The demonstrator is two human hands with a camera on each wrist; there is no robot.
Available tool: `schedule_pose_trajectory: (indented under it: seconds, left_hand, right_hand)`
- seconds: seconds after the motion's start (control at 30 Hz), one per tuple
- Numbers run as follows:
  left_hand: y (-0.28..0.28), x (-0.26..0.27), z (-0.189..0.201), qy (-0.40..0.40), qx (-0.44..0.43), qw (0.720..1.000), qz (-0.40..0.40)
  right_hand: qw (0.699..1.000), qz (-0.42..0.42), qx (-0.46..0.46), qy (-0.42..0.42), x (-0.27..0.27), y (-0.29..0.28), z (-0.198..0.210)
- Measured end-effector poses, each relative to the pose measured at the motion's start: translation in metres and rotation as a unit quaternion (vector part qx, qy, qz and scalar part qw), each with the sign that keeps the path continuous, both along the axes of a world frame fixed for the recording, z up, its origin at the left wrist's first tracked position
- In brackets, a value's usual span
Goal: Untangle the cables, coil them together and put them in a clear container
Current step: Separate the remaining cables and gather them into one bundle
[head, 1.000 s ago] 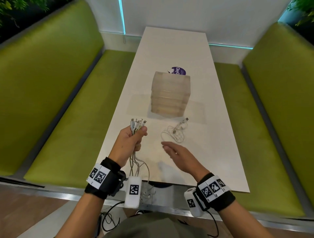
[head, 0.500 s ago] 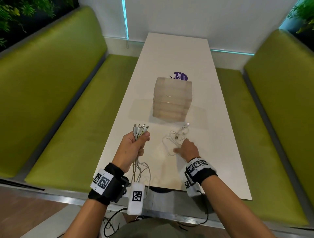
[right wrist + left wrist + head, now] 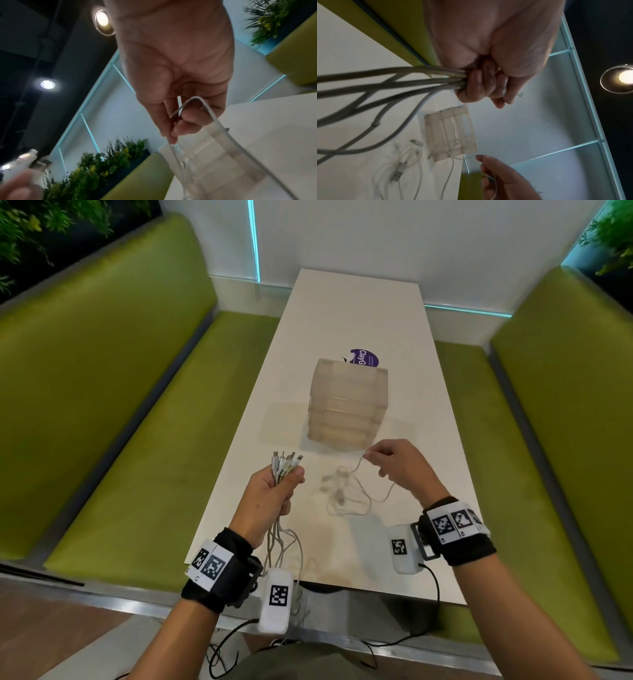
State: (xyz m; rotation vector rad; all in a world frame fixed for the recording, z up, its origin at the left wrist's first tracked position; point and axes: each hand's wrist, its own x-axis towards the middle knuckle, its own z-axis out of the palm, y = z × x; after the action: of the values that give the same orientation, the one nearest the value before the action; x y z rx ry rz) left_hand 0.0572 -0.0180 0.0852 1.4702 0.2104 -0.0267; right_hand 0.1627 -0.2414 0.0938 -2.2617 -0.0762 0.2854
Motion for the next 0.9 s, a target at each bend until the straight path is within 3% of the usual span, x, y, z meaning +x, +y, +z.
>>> schedule_pose_trajectory:
  seconds: [0.2,0.3,0.4,0.5,0.6,0.77,0.9]
  left_hand:
    - [-0.015,0.009,-0.004,0.010,0.038,0.999,-0.010]
    - [-0.020,0.009,-0.005,0.020,0.030,0.999,-0.017]
    - [-0.021,0.009,-0.007,0.032,-0.012,0.999,-0.013]
    - [-0.018,0.009,-0.009,0.035,-0.090,0.995,-0.001]
    - [-0.012,0.011,-0.007,0.041,-0.145,0.988,0.033]
    - [-0.003,0.014,-0.005,0.049,-0.289,0.952,0.085]
    - [0.006,0.016,-0.007,0.040,-0.316,0.940,0.121]
  right_hand:
    - [0.993,0.077,0.091,0.001,-0.020,0.012,0.033]
    - [0.982,0.063,0.176,-0.021,-0.033,0.021,0.041]
    - [0.960,0.038,0.271,-0.063,-0.047,0.029,0.047]
    - [0.938,0.092,0.329,-0.050,-0.062,0.034,0.046]
    - [0.944,0.180,0.278,0.003,-0.075,0.037,0.032]
    - [0.948,0.237,0.201,0.062,-0.089,0.037,0.003]
    - [0.946,0.273,0.151,0.089,-0.097,0.035,-0.010]
